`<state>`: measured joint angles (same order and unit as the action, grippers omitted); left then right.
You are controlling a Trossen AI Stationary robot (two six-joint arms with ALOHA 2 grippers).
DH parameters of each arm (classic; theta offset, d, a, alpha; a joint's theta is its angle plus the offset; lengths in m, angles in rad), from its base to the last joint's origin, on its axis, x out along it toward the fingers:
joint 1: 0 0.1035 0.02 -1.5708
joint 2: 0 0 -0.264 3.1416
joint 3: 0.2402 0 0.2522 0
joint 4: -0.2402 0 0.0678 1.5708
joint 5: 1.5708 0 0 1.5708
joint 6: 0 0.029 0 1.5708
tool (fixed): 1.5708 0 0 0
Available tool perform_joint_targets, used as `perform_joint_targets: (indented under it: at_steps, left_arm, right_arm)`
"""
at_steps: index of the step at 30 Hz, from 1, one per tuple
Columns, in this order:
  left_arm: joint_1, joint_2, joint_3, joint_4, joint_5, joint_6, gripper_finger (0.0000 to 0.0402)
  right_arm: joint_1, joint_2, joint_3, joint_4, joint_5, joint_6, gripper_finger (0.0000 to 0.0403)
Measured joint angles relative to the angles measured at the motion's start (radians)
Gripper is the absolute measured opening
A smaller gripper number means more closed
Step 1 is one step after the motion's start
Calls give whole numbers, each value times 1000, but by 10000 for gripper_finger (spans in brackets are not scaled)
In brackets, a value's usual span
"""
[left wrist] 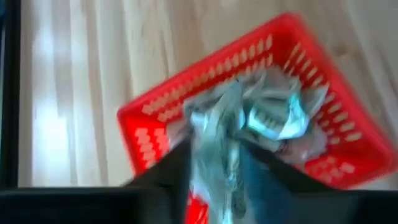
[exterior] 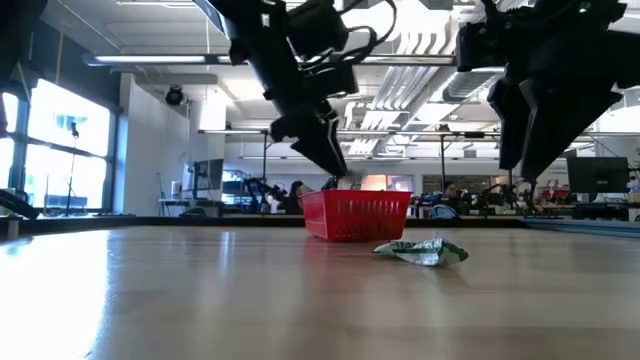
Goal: Pick and place items into bin
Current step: Put the light green stevia packet into the red bin
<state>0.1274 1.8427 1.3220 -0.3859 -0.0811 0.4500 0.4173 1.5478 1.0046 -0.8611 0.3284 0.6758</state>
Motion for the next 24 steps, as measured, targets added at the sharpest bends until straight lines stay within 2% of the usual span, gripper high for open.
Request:
perform_joint_targets:
  at_steps: [3, 5, 7, 9, 12, 17, 24]
  left_arm:
    - [-2, -4, 7, -50, -11, -33, 239]
    - [-22, -28, 10, -125, 32, -101, 286]
    - [-56, -50, 18, -163, 83, -191, 318]
    - [-94, -72, 10, -213, 110, -252, 332]
    - [-158, -80, -21, -250, 88, -316, 326]
    - [-240, -98, -90, -289, 31, -427, 271]
    - [-334, -123, -150, -298, -28, -573, 195]
  right_arm:
    - [23, 0, 0, 21, -13, -4, 358]
    - [35, 1, 0, 59, -28, -27, 358]
    - [44, 7, 0, 127, -50, -78, 358]
    - [42, 25, 0, 203, -76, -138, 358]
    - [16, 68, 0, 312, -115, -193, 358]
    - [-20, 166, 0, 454, -185, -205, 353]
    - [-18, 256, 1, 485, -171, -205, 288]
